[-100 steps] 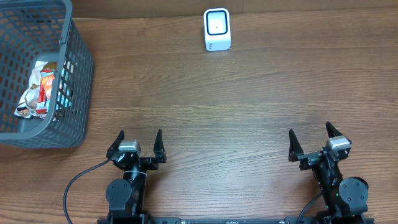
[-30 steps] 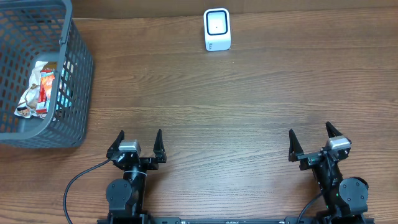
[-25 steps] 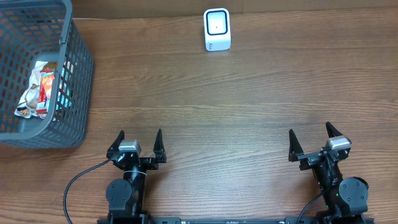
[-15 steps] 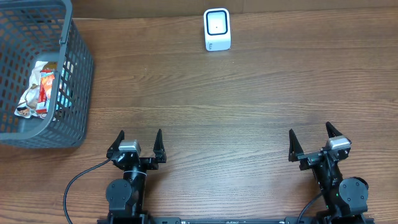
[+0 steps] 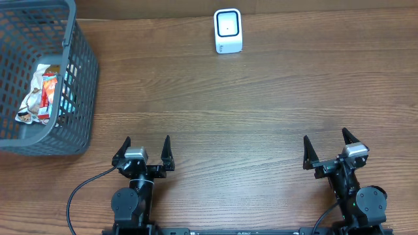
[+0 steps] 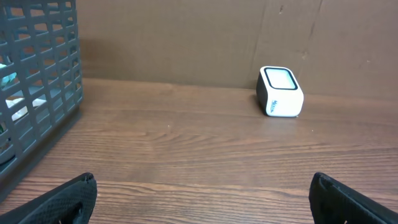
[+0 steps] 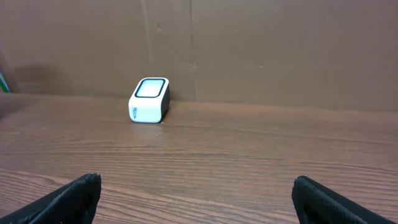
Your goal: Scan the item barcode
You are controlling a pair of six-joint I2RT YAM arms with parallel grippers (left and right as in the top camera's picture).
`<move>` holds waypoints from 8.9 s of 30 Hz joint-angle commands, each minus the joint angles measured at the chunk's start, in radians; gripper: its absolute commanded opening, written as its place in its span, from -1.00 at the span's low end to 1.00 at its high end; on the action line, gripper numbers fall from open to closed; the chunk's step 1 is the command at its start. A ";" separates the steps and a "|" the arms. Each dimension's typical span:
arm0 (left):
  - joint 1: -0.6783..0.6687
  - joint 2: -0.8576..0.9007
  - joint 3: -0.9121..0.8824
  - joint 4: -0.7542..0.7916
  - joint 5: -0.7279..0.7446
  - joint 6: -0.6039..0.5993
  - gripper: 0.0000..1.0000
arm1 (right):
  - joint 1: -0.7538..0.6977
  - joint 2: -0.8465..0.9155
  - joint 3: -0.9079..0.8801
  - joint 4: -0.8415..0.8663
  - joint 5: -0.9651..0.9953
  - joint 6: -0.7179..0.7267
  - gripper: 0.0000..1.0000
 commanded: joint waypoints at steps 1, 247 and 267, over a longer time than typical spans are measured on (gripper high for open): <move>-0.006 -0.010 -0.003 -0.002 -0.006 0.016 1.00 | -0.003 -0.009 -0.010 0.006 0.008 -0.001 1.00; 0.113 1.344 1.773 -1.126 0.106 -0.058 1.00 | -0.003 -0.009 -0.010 0.006 0.008 -0.001 1.00; 0.613 1.732 2.089 -1.070 -0.023 0.103 0.99 | -0.003 -0.009 -0.010 0.006 0.008 -0.001 1.00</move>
